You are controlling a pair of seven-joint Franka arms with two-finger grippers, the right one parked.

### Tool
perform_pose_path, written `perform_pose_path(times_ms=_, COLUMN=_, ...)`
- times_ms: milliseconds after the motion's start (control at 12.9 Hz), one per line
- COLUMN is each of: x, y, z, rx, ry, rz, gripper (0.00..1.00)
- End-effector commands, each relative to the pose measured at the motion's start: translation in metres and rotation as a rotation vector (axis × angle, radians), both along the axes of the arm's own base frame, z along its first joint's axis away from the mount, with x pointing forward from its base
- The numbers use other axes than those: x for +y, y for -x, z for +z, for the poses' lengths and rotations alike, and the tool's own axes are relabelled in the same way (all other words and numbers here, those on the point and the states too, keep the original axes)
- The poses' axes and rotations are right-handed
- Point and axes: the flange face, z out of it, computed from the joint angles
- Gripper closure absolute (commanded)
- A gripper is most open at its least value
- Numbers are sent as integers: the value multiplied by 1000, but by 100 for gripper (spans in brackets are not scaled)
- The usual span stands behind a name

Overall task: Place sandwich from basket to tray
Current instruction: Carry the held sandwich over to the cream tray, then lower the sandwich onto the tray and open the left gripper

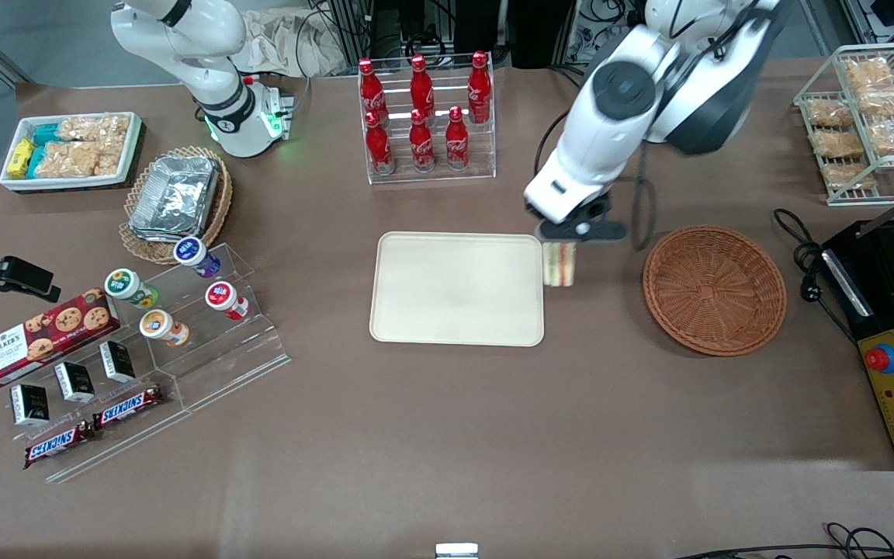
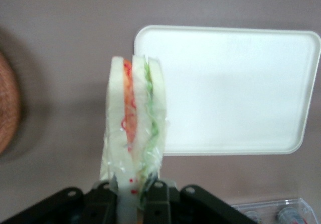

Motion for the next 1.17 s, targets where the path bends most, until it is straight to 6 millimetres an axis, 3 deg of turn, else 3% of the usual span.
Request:
perform_pose_path(times_ms=0, x=-11, y=18, z=-61, rx=-23, ry=33, rz=-67, gripper=100)
perform_pose_path(times_ms=156, x=-18, y=14, z=-105, rx=-18, ry=-9, rz=-122, gripper=100)
perform_pose_path(times_ms=389, x=-26, y=17, z=-152, rx=-22, ry=-35, rz=-128, gripper=100)
perform_pose_path(times_ms=622, x=-35, y=10, z=-171, rx=-31, ry=-44, rz=-88, gripper=100)
perform_pose_path(times_ms=856, x=-51, y=3, z=-175, rx=-30, ry=-28, rz=-36, gripper=100)
perform_pose_path(times_ms=933, x=-53, y=4, z=-176, rx=-28, ry=-27, rz=-36, gripper=79)
perform_pose_path(times_ms=1011, x=-53, y=4, z=-177, rx=-26, ry=-27, rz=-38, gripper=46)
perform_pose_path(times_ms=1089, x=-53, y=4, z=-178, rx=-24, ry=-28, rz=-40, gripper=0)
